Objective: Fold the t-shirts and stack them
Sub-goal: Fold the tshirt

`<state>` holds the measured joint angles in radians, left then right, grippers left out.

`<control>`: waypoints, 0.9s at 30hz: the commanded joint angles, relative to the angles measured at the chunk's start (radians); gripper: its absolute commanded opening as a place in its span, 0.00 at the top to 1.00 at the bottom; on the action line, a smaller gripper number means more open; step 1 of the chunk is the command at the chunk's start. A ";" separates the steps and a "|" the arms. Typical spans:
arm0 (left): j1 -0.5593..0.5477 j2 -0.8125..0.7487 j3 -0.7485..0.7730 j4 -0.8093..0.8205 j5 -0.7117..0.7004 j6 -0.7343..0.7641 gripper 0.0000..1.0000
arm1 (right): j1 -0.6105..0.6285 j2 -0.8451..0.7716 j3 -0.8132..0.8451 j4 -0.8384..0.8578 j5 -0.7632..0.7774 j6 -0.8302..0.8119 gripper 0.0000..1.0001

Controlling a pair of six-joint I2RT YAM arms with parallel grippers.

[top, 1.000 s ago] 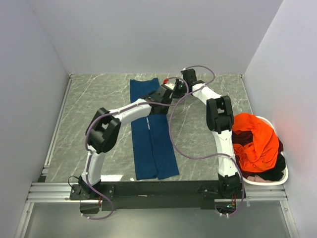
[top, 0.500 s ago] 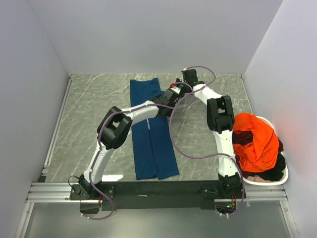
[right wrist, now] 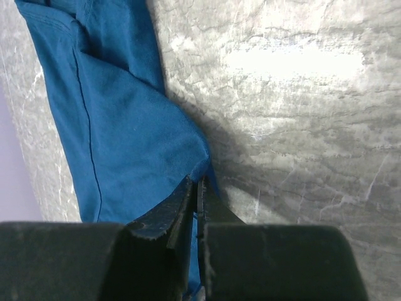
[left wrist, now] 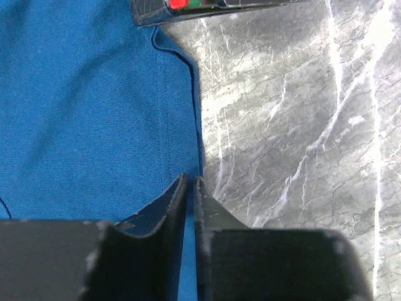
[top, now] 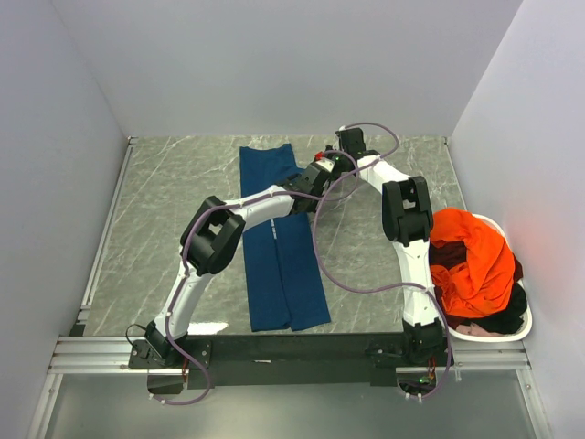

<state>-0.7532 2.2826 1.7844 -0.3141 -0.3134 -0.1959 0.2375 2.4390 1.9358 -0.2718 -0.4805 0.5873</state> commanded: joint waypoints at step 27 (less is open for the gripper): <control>0.000 -0.037 -0.002 0.010 -0.029 -0.043 0.90 | -0.007 -0.064 -0.015 0.052 -0.003 0.009 0.91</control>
<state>-0.7540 2.3116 1.7844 -0.3038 -0.3466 -0.2073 0.2363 2.4386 1.9160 -0.2466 -0.4835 0.6018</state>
